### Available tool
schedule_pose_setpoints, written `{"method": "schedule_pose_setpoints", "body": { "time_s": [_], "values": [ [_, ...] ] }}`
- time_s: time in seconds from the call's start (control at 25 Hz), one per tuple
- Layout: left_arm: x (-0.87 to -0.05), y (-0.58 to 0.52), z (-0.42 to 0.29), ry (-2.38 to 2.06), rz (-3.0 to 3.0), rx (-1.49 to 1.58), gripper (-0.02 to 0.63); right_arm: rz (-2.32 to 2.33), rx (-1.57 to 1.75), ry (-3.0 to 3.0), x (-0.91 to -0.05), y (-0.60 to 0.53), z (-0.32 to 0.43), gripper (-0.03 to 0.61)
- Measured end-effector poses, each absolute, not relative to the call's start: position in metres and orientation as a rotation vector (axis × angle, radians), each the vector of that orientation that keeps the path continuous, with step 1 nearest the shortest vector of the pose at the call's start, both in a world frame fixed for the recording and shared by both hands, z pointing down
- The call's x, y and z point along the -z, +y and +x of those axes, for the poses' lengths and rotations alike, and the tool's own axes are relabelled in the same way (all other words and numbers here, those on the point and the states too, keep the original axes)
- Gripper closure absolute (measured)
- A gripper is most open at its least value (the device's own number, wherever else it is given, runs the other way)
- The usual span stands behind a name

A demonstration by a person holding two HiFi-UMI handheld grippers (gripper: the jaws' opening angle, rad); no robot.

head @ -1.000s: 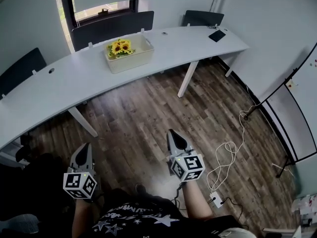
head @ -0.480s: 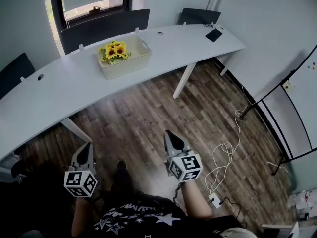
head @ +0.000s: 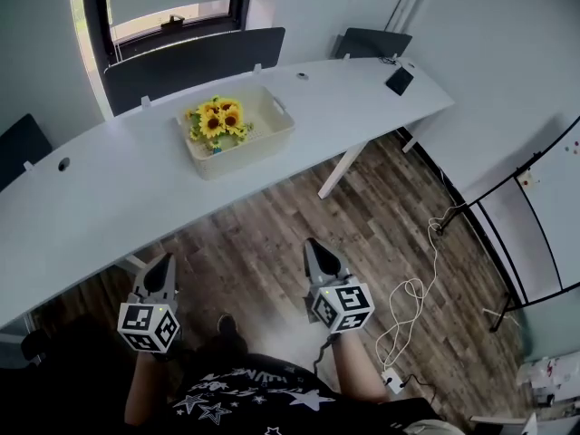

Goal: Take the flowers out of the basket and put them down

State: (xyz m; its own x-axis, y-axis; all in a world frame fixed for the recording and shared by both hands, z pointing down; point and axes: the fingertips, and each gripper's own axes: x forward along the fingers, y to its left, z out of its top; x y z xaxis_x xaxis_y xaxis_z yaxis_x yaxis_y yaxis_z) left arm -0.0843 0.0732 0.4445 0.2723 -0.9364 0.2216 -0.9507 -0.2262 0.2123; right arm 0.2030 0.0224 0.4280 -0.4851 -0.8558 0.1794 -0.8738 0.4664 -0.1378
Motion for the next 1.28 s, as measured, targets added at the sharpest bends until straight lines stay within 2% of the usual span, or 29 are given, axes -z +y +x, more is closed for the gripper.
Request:
{"method": "schedule_pose_setpoints", "body": {
  "time_s": [0.48, 0.8, 1.28],
  "values": [
    [-0.459, -0.035, -0.120, -1.556, 2.308, -0.105, 0.604, 1.635, -0.324, -2.509, -0.436, -0.059, 0.162, 0.575],
    [-0.466, -0.079, -0.114, -1.490, 2.310, -0.132, 0.604, 1.677, -0.307, -2.451, -0.440, -0.093, 0.172, 0.575],
    [-0.480, -0.137, -0.124, -1.574, 2.162, -0.132, 0.603, 1.514, -0.269, -2.577, -0.449, -0.213, 0.148, 0.575]
  ]
}}
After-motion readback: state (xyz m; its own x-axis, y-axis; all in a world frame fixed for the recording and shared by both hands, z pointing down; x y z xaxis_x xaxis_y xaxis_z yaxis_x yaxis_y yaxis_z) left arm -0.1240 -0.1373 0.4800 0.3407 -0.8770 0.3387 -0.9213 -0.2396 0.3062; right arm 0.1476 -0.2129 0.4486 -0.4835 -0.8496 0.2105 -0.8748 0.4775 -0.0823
